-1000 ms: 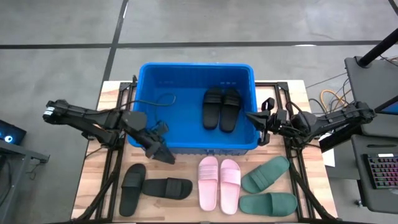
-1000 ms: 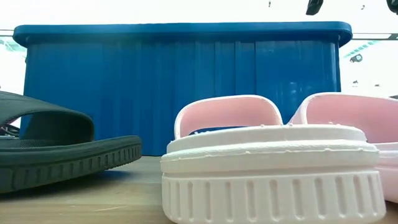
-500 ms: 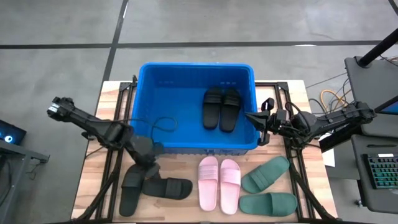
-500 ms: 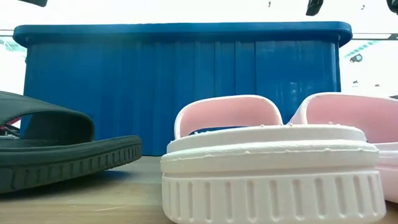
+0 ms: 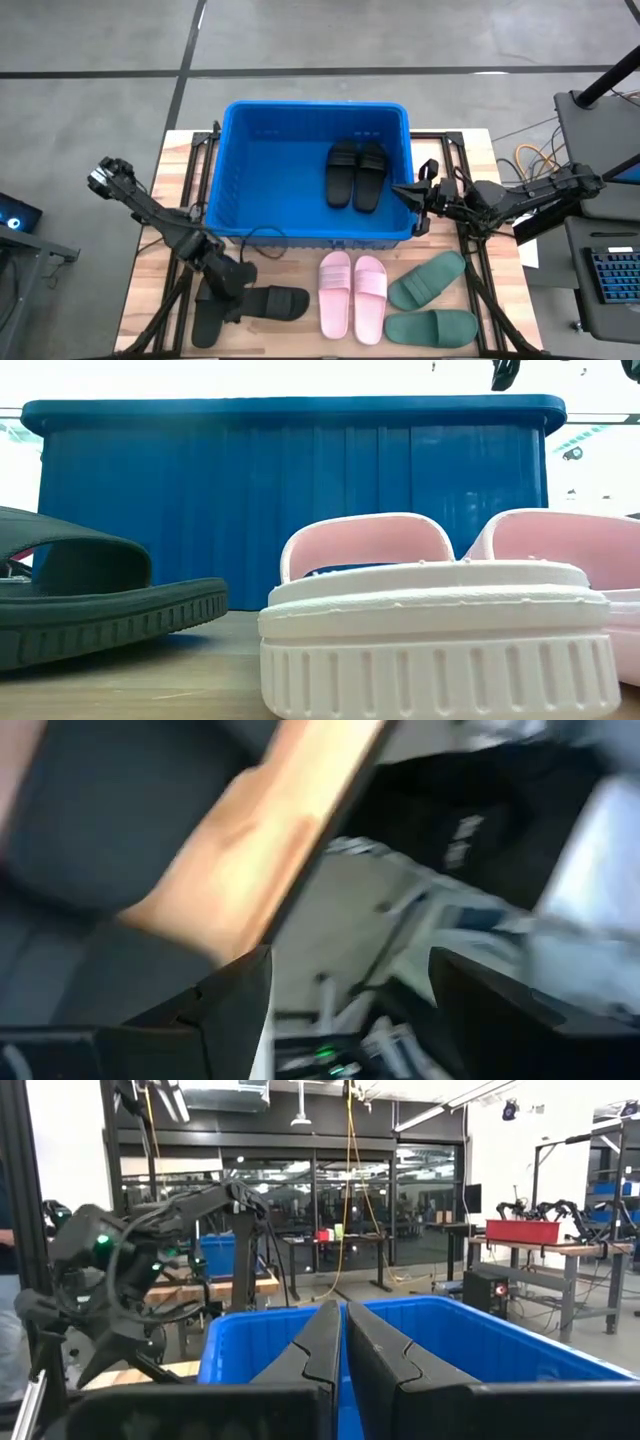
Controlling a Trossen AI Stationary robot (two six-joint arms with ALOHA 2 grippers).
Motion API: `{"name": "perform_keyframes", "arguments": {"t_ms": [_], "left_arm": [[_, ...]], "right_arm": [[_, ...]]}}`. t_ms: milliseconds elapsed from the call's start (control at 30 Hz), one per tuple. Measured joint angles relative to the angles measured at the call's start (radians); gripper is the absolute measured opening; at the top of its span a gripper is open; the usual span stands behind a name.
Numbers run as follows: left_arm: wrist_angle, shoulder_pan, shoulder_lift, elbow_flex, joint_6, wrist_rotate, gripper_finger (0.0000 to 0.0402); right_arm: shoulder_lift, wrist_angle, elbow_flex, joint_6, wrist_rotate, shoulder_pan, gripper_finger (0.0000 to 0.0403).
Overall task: Pick and place slides into bin
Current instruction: Put the left black slide into the blue bin
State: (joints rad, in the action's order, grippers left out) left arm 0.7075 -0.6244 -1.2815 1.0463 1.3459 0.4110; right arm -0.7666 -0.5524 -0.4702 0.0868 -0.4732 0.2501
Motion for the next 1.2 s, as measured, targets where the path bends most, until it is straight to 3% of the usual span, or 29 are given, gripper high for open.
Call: {"name": "perform_keyframes", "arguments": {"t_ms": [233, 433, 567, 967, 1200], "left_arm": [[0.278, -0.088, -0.045, 0.049, -0.016, -0.046, 0.0256], [0.595, -0.150, -0.080, 0.170, -0.043, -0.261, 0.0256], [0.604, -0.190, -0.115, 0.197, -0.053, -0.372, 0.0256], [0.579, -0.320, -0.328, 0.220, -0.126, -0.393, 0.0256], [0.622, -0.406, -0.390, 0.222, -0.121, -0.438, 0.0256]], "right_arm": [[-0.001, 0.032, 0.000, 0.000, 0.000, 0.000, 0.0013], [0.000, 0.065, 0.000, 0.000, 0.000, 0.000, 0.0013], [0.000, 0.070, 0.000, -0.001, 0.000, 0.000, 0.0013], [0.000, 0.078, 0.000, -0.005, 0.000, 0.000, 0.0013], [0.000, 0.078, 0.000, -0.002, -0.001, 0.000, 0.0013]]}}
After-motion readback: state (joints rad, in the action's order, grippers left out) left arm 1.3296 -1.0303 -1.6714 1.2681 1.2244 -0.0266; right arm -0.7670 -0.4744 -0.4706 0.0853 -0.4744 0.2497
